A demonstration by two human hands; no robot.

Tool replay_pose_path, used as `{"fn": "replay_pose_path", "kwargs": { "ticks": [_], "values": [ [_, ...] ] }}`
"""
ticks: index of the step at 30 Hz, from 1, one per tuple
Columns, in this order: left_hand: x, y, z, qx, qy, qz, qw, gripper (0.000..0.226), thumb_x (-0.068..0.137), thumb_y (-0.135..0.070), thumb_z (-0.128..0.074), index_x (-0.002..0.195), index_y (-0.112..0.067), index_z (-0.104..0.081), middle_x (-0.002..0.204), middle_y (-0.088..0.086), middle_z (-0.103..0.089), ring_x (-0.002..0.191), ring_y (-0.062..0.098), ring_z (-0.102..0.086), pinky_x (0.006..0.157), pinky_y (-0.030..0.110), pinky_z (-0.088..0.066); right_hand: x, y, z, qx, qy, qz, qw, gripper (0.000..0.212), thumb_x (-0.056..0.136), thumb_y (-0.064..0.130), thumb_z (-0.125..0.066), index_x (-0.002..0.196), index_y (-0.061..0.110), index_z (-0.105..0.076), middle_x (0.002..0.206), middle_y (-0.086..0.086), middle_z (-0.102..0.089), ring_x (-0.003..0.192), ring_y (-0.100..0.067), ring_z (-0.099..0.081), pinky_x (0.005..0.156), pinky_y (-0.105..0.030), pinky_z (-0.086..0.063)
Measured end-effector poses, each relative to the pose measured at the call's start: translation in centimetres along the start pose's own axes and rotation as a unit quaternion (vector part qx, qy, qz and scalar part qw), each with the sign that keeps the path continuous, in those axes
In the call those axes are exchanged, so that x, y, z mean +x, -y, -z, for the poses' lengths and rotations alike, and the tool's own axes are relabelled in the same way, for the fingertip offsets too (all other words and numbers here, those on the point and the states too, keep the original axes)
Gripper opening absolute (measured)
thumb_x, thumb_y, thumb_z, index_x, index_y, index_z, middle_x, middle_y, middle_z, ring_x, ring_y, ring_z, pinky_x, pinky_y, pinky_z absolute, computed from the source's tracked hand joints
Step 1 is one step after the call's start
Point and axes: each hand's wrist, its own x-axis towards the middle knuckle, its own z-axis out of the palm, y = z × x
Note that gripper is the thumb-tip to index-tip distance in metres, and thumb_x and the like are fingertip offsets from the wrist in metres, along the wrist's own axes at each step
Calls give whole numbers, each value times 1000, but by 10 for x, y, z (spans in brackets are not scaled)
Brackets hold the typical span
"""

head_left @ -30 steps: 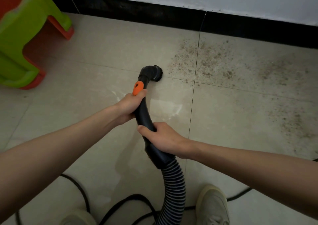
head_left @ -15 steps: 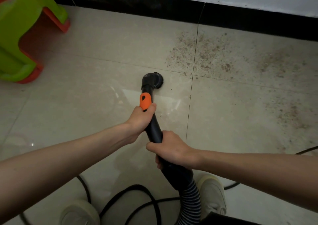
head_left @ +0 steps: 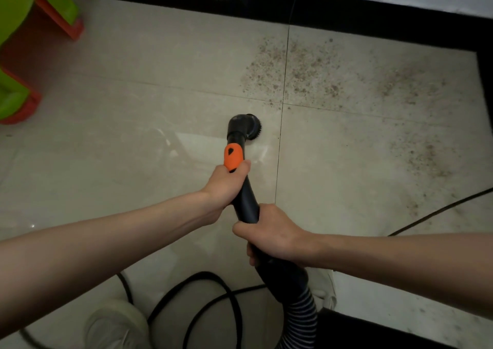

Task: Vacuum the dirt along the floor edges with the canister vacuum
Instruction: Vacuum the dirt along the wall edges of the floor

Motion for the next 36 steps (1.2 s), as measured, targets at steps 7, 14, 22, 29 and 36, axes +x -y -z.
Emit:
{"fn": "replay_pose_path", "kwargs": {
  "ticks": [7,14,22,29,36],
  "values": [
    [-23,20,4,8,-53,-9,998,30,94,-32,-52,72,-14,-43,65,1,-40,61,16,-42,60,29,-37,-12,-9,-8,-16,54,-4,998,15,83,15,-57,74,8,-47,56,-8,-62,48,-21,-59,52,-28,-51],
    [-52,51,0,31,-60,19,998,31,91,-36,-55,92,-8,-42,70,0,-43,60,12,-44,54,25,-32,-44,-26,-20,-18,93,-46,994,23,86,14,-55,64,8,-55,53,-2,-61,42,-12,-57,47,-21,-49],
    [-47,53,-8,14,-37,7,999,31,90,-34,-56,96,-8,-39,71,-1,-42,60,12,-44,55,25,-34,-47,-31,-19,-20,57,-44,997,21,86,14,-55,66,9,-53,56,-6,-62,44,-15,-58,48,-23,-51],
    [-2,10,-35,13,40,-12,999,29,91,-35,-57,95,-10,-42,70,0,-44,61,13,-45,60,26,-39,-23,-26,9,43,-52,-15,998,12,87,12,-55,78,7,-48,57,-10,-62,50,-24,-61,56,-34,-53],
    [21,-10,-31,54,11,-40,998,28,92,-37,-55,78,-14,-48,75,2,-50,69,17,-51,70,30,-44,13,-14,18,13,-82,11,996,13,84,12,-56,75,7,-48,54,-9,-62,46,-21,-60,51,-28,-52]
  ]
}}
